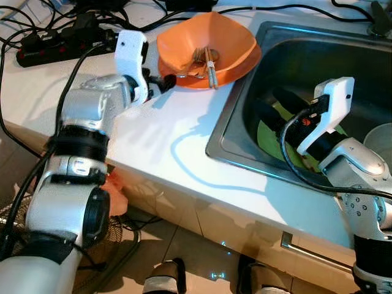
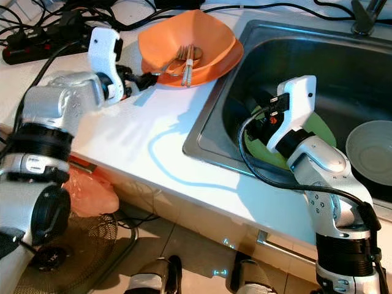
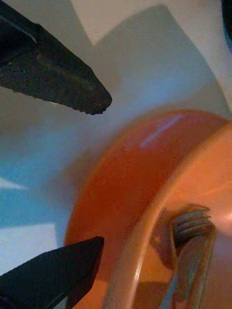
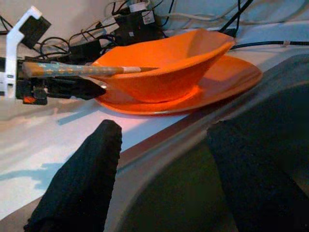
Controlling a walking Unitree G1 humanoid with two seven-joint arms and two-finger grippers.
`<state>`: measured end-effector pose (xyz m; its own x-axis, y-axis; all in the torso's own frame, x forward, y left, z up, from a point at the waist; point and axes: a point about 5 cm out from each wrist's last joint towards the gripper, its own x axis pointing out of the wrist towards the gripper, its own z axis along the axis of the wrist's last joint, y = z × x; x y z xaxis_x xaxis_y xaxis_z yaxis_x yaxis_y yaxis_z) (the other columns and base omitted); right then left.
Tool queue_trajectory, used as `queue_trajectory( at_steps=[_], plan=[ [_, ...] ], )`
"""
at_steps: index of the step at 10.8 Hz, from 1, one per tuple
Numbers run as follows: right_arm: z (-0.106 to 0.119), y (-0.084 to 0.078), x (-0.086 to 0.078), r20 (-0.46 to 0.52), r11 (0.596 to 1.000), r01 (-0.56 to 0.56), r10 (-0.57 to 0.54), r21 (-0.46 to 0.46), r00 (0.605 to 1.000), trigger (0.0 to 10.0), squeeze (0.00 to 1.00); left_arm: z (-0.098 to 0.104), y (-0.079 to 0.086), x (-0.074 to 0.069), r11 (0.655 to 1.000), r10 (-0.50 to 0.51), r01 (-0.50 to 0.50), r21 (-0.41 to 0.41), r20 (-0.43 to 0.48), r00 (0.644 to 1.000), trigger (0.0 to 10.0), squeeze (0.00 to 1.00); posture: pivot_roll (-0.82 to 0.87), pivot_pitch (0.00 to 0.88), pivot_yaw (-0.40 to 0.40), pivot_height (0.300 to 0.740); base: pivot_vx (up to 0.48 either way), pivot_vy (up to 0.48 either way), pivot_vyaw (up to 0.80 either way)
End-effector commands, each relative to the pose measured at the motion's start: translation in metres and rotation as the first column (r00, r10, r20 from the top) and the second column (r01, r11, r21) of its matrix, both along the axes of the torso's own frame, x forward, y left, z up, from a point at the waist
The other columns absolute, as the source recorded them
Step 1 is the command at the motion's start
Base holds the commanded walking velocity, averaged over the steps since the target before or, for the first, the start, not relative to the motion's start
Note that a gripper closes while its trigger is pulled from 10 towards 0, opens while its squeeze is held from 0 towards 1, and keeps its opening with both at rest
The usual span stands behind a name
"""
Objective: Kitchen organization
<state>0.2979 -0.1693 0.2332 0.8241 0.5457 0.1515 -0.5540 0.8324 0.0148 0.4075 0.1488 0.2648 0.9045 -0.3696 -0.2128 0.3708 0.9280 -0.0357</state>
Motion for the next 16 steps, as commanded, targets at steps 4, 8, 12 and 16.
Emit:
queue_trajectory(
  at_steps=[4,8,12,16],
  plan=[
    [0.006,-0.001,-0.007,0.015,1.0,0.003,-0.003,-0.001,1.0,10.0,0.0,0.007,-0.01,0.008,0.999,0.006,-0.005,-0.034,0.024,1.0,10.0,0.0,0.09,0.238,0.151,0.74,0.0,0.0,0.0],
    [0.006,0.0,-0.007,0.011,1.0,0.007,-0.007,0.002,1.0,10.0,0.0,0.015,-0.013,0.015,0.998,0.04,-0.037,-0.06,0.058,0.997,10.0,0.0,0.08,0.245,0.153,0.74,0.0,0.0,0.0],
    [0.006,0.0,-0.008,0.01,1.0,0.013,-0.013,0.003,1.0,10.0,0.0,-0.004,-0.021,0.017,0.998,0.041,-0.041,-0.041,-0.001,0.999,10.0,0.0,0.08,0.249,0.159,0.74,0.0,0.0,0.0],
    [0.006,0.0,-0.009,0.012,1.0,0.014,-0.014,0.001,1.0,10.0,0.0,-0.036,-0.019,0.014,0.998,0.059,-0.058,0.016,-0.086,0.994,10.0,0.0,0.07,0.252,0.162,0.74,0.0,0.0,0.0]
  ],
)
